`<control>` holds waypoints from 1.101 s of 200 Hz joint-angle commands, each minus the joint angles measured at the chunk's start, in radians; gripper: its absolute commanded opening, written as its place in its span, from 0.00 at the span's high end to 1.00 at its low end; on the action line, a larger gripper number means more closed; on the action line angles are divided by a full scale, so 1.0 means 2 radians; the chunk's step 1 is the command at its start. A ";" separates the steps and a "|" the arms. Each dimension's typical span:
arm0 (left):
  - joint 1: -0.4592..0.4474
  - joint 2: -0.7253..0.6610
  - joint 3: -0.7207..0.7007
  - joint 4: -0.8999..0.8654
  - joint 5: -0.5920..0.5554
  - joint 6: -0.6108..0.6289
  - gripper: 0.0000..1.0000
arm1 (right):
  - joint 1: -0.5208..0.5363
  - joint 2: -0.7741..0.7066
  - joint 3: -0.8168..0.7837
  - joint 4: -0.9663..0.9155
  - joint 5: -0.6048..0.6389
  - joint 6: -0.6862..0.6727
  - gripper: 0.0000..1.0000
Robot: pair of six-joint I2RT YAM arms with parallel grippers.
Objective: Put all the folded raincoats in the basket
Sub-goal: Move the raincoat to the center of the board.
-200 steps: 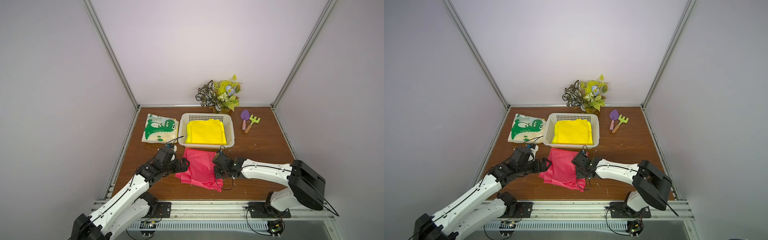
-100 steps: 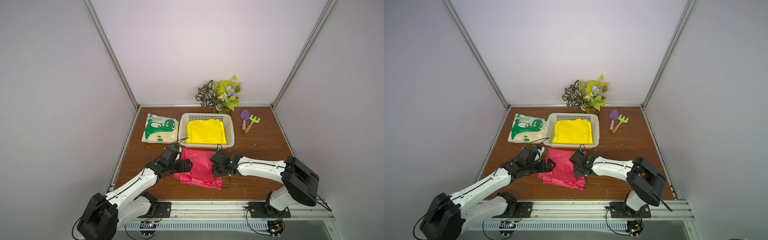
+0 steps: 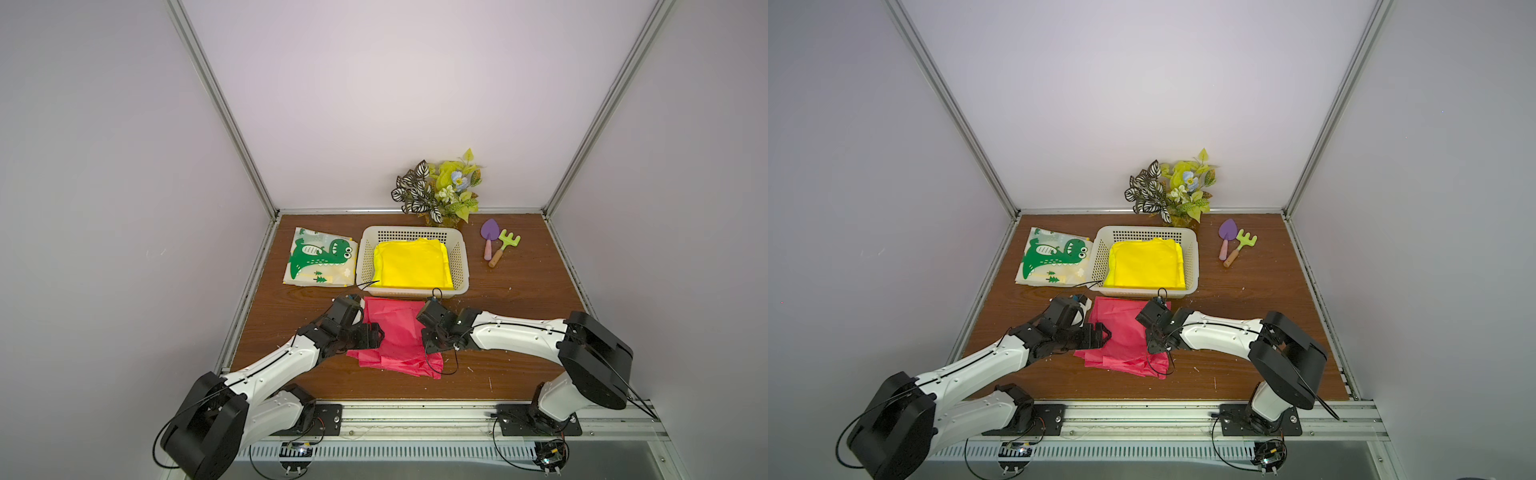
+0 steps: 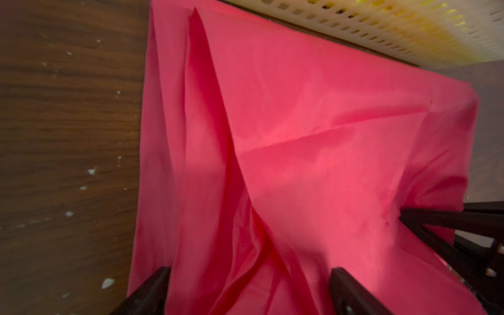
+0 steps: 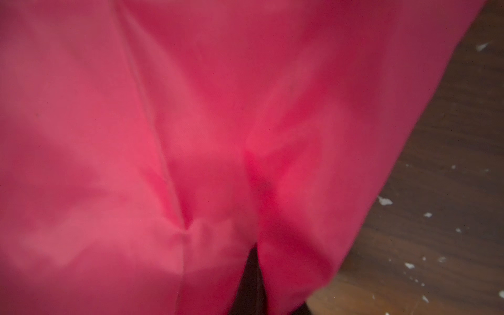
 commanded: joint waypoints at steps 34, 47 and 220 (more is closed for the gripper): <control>-0.006 0.024 -0.006 0.012 0.012 0.008 0.31 | 0.000 0.022 0.016 -0.004 0.002 0.004 1.00; -0.006 0.028 -0.008 0.014 0.014 0.007 0.39 | 0.001 0.022 0.015 -0.004 0.003 0.006 1.00; -0.007 -0.134 0.010 -0.081 -0.043 -0.037 0.92 | 0.009 -0.043 0.016 -0.040 0.019 -0.003 0.96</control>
